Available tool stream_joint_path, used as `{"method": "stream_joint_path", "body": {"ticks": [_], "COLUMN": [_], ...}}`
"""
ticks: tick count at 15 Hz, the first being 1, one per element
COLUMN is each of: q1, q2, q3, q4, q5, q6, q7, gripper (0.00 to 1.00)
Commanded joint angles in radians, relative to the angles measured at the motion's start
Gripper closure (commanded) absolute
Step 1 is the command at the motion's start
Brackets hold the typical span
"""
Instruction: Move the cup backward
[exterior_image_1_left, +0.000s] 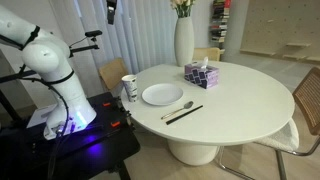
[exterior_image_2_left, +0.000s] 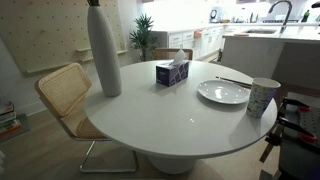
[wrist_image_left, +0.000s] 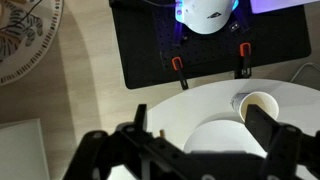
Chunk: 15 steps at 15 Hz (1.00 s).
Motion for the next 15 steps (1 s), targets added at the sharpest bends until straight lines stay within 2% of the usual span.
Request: {"method": "stream_joint_path", "body": {"ticks": [1, 15], "q1": [0.022, 0.033], "q2": [0.000, 0.025], "q3": [-0.015, -0.003], "q4": [0.002, -0.002], "q5": [-0.006, -0.012], "q6": [-0.004, 0.002], "q7": [0.011, 0.015], "gripper": [0.00, 0.00]}}
